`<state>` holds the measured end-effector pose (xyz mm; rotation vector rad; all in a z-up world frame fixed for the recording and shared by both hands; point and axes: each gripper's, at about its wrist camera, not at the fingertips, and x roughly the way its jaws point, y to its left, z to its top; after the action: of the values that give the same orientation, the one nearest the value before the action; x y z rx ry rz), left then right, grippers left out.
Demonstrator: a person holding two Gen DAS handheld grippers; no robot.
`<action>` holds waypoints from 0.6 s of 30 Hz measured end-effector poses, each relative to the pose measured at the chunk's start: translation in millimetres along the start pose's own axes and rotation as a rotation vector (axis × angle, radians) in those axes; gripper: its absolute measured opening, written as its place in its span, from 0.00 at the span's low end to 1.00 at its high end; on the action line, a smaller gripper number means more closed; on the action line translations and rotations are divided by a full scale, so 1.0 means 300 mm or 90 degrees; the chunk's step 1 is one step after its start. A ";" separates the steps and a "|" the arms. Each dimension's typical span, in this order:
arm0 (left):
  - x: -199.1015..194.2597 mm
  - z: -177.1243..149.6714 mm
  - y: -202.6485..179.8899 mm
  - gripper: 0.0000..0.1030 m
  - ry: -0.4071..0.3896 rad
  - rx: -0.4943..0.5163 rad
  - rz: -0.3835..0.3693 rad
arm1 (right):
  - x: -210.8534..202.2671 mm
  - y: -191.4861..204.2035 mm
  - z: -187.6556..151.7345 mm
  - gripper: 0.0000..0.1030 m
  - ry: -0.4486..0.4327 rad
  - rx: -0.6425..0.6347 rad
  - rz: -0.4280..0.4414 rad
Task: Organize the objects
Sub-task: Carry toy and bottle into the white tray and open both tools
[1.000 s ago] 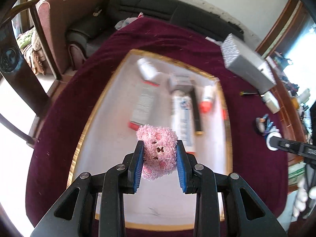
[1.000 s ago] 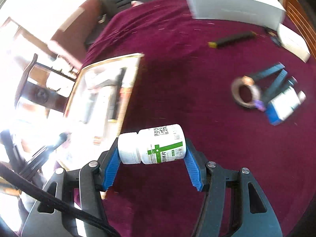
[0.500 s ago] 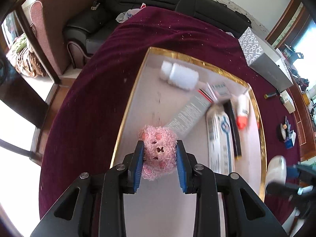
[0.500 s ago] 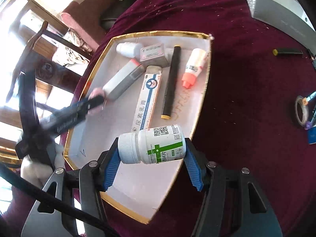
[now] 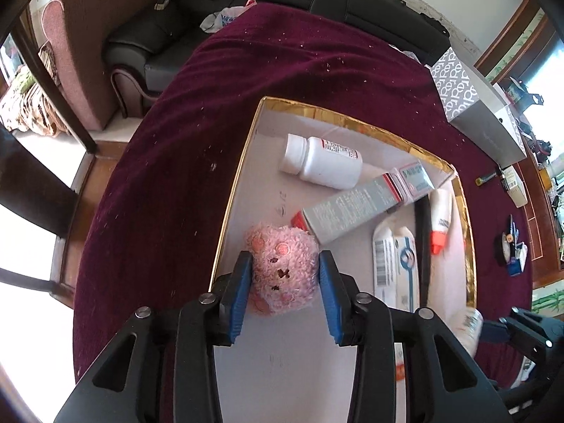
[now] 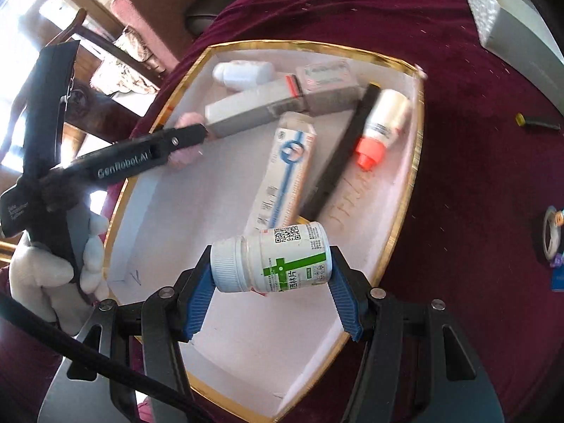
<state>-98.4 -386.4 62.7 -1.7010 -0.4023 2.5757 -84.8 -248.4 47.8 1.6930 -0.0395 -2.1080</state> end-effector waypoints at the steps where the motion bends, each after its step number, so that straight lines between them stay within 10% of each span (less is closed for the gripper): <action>1: -0.020 -0.009 0.001 0.32 -0.001 0.001 0.001 | 0.004 0.014 0.007 0.58 -0.001 -0.008 0.001; 18: -0.336 -0.196 0.171 0.46 -0.075 -0.123 -0.042 | 0.204 0.190 0.165 0.58 0.009 -0.110 -0.064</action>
<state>1.6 -440.9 120.0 -1.5608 -0.7206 2.6745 -123.0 -333.3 19.9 1.6380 0.2297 -2.1038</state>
